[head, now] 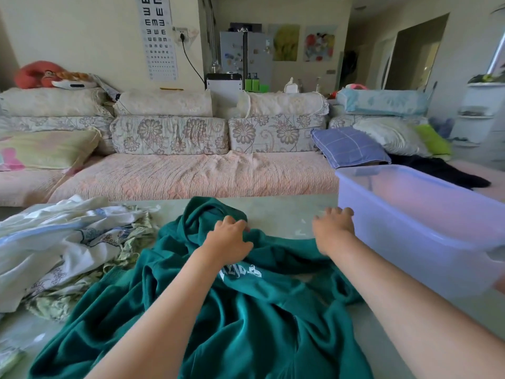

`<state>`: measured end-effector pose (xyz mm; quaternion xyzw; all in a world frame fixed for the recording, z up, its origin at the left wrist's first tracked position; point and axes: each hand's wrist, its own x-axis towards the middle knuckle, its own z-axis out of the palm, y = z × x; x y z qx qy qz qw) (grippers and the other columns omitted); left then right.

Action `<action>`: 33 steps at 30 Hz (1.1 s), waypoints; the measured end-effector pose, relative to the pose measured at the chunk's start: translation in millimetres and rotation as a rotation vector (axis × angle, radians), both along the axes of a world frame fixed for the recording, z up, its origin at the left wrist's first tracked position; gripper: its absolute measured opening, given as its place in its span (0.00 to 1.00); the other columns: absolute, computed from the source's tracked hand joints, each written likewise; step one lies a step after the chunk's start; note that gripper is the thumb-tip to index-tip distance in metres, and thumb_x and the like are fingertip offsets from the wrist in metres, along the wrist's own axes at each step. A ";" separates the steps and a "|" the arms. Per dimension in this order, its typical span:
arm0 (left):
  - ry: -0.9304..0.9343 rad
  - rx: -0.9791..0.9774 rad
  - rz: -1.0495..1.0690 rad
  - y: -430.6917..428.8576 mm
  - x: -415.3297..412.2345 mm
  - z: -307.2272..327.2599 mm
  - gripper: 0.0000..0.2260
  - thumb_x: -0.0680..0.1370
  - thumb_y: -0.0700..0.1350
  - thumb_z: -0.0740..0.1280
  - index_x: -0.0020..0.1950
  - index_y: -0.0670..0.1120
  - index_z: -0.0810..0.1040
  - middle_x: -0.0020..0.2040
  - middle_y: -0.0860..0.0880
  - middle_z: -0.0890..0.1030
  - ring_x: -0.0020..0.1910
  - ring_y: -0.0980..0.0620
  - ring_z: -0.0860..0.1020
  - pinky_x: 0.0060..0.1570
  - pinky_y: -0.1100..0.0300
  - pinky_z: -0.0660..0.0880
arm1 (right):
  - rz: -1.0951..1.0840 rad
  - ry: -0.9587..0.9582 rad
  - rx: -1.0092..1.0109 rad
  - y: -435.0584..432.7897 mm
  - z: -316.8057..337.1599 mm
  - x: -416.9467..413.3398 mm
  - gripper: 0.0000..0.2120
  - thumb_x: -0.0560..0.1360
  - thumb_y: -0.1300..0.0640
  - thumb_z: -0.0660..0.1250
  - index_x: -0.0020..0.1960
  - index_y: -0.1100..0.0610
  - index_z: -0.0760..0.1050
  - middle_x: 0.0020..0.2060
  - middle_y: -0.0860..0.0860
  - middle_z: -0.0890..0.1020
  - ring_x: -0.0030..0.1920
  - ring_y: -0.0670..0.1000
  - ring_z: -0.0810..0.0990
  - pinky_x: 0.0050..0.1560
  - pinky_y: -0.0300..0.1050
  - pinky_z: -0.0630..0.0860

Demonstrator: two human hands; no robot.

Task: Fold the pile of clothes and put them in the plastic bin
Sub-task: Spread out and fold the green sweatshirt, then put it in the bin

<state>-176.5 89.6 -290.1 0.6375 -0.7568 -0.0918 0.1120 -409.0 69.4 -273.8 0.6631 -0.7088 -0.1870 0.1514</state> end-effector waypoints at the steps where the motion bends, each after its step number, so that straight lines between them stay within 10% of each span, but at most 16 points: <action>1: -0.048 0.097 -0.013 0.4 -4.3 -6.6 0.25 0.77 0.58 0.63 0.74 0.57 0.65 0.71 0.47 0.64 0.71 0.42 0.62 0.68 0.45 0.64 | 0.121 -0.116 0.001 -0.1 -5.5 -0.3 0.32 0.74 0.57 0.63 0.77 0.51 0.61 0.74 0.57 0.64 0.72 0.60 0.65 0.70 0.57 0.63; 4: -0.075 0.332 -0.156 3.0 -16.8 -21.7 0.33 0.76 0.61 0.64 0.79 0.58 0.56 0.78 0.51 0.58 0.77 0.45 0.57 0.74 0.46 0.58 | 0.362 -0.510 0.056 6.3 -18.7 9.6 0.35 0.75 0.62 0.59 0.80 0.46 0.57 0.78 0.53 0.58 0.76 0.57 0.62 0.73 0.54 0.62; 8: 0.062 0.459 -0.223 5.2 -25.3 -25.6 0.30 0.77 0.55 0.65 0.78 0.54 0.60 0.75 0.53 0.67 0.72 0.51 0.67 0.71 0.55 0.63 | 0.425 -0.564 0.073 2.2 -38.5 25.0 0.26 0.83 0.58 0.55 0.80 0.47 0.57 0.80 0.53 0.57 0.77 0.57 0.60 0.73 0.55 0.62; 17: 0.211 -0.107 -0.020 -12.9 12.0 -7.5 0.17 0.77 0.37 0.56 0.51 0.55 0.80 0.48 0.56 0.78 0.44 0.54 0.76 0.39 0.60 0.71 | 0.345 -0.484 0.195 -16.4 -55.6 47.6 0.35 0.81 0.62 0.59 0.80 0.36 0.49 0.75 0.54 0.65 0.69 0.59 0.72 0.57 0.49 0.72; 23: 0.089 -0.278 0.094 -28.3 36.8 -17.5 0.11 0.77 0.38 0.56 0.49 0.50 0.76 0.50 0.51 0.76 0.53 0.48 0.73 0.47 0.54 0.71 | 0.281 -0.419 -0.149 -31.6 -48.5 41.3 0.17 0.78 0.63 0.60 0.62 0.51 0.77 0.55 0.54 0.74 0.55 0.59 0.80 0.45 0.48 0.73; 27: 0.108 -0.306 0.085 -31.6 31.2 -27.5 0.10 0.76 0.39 0.56 0.48 0.50 0.75 0.51 0.51 0.76 0.54 0.48 0.72 0.46 0.54 0.69 | 0.025 0.005 -0.161 -27.3 -28.1 25.1 0.15 0.74 0.67 0.64 0.60 0.59 0.78 0.57 0.55 0.73 0.51 0.55 0.79 0.39 0.45 0.70; 30: -0.051 -0.139 0.020 -33.1 23.5 -35.3 0.12 0.78 0.45 0.59 0.58 0.54 0.78 0.58 0.50 0.75 0.62 0.46 0.70 0.59 0.50 0.71 | -0.075 0.127 -0.060 -29.9 -31.2 28.5 0.18 0.77 0.61 0.62 0.66 0.56 0.75 0.60 0.57 0.72 0.56 0.57 0.74 0.45 0.48 0.69; 33: -0.208 0.095 -0.019 -30.1 18.4 -42.3 0.24 0.78 0.56 0.62 0.74 0.61 0.64 0.74 0.48 0.62 0.74 0.44 0.58 0.72 0.44 0.60 | 0.309 -0.155 -0.149 -36.2 -32.5 44.5 0.22 0.75 0.57 0.63 0.69 0.51 0.73 0.66 0.56 0.72 0.64 0.58 0.71 0.62 0.53 0.68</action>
